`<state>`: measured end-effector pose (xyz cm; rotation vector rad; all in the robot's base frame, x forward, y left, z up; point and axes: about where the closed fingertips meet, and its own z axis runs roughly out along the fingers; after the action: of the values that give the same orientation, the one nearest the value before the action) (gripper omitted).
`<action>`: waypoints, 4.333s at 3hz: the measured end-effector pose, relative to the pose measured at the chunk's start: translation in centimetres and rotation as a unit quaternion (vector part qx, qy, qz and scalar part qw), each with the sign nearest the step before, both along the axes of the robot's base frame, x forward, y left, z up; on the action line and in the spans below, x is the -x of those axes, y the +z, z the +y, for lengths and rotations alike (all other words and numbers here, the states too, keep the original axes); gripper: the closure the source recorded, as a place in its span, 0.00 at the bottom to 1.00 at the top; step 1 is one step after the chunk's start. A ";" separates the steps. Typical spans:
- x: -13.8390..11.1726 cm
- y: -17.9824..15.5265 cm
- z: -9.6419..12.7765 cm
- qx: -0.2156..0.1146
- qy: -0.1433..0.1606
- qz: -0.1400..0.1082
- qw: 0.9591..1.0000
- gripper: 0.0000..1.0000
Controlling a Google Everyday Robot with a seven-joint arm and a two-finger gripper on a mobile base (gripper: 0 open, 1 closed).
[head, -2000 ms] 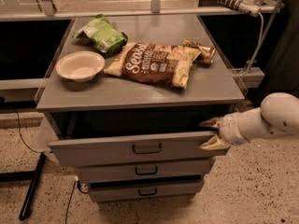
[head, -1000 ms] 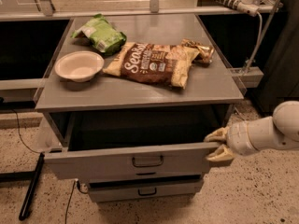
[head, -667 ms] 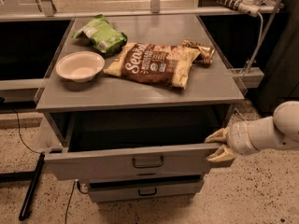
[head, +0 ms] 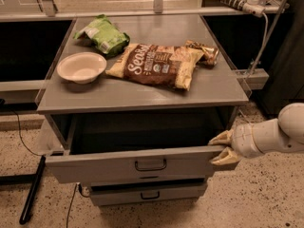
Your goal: Open top drawer
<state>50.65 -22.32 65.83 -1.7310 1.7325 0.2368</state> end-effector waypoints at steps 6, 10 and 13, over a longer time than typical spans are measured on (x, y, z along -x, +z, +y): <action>4.7 -0.2 -1.3 -0.011 0.005 0.006 1.000 1.00; 5.6 -0.5 -1.7 -0.024 0.009 0.013 1.000 0.37; 7.6 -0.6 -1.5 -0.036 0.014 0.017 0.999 1.00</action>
Offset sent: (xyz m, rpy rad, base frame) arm -0.1653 -0.0686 -0.0650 0.0954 0.0355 0.0584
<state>43.04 -23.78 65.21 -1.7090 1.7038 0.3378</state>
